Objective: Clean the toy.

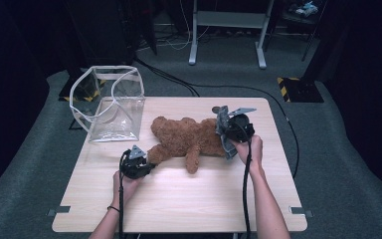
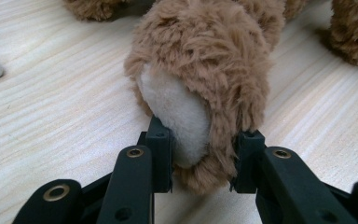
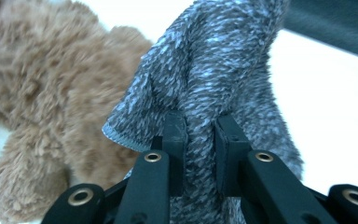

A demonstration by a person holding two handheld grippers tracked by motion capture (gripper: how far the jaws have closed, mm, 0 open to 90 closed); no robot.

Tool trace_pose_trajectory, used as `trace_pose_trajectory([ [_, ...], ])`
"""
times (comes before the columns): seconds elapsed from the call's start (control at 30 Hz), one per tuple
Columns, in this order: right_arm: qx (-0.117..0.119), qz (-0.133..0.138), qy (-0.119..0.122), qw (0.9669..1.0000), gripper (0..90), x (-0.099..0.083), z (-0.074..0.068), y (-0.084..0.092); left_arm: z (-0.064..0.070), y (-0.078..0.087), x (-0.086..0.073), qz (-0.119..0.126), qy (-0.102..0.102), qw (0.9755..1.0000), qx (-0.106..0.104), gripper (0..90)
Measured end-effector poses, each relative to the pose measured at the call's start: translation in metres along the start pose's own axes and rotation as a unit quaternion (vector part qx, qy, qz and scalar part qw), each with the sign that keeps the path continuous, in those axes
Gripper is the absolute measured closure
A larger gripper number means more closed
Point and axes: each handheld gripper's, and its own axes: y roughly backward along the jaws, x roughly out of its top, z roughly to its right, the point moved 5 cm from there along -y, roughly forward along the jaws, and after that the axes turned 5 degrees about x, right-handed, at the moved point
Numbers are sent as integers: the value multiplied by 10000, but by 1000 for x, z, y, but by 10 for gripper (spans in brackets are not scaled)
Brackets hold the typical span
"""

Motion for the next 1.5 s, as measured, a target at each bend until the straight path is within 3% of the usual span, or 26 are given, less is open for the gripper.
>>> trace_pose_trajectory([
  [0.13,-48,-161,91,9998,776,-11,-10,-13,0,0,0,0,3,10000,-4,666],
  [0.23,51,-113,121,9998,776,-16,-12,-9,0,0,0,5,3,10000,-2,666],
  [0.37,176,-175,331,9991,774,-22,-24,1,0,0,0,0,-1,10000,2,666],
  [0.47,304,-108,517,9981,772,-20,-40,2,0,0,0,-2,-6,10000,4,666],
  [0.63,649,-163,991,9928,765,-20,-80,-11,0,0,0,-4,-6,10000,2,666],
  [0.8,720,-224,1005,9921,767,-25,-103,-38,-1,0,0,-3,-4,10000,-6,666],
  [1.17,1045,-543,1037,9876,773,-59,-122,-49,0,0,0,10,27,10000,-9,666],
  [1.33,1195,-780,1206,9824,774,-71,-131,-51,-1,0,0,6,6,10000,1,666],
  [1.5,1241,-828,1184,9817,774,-78,-125,-41,-1,0,0,10,2,10000,-1,664],
])
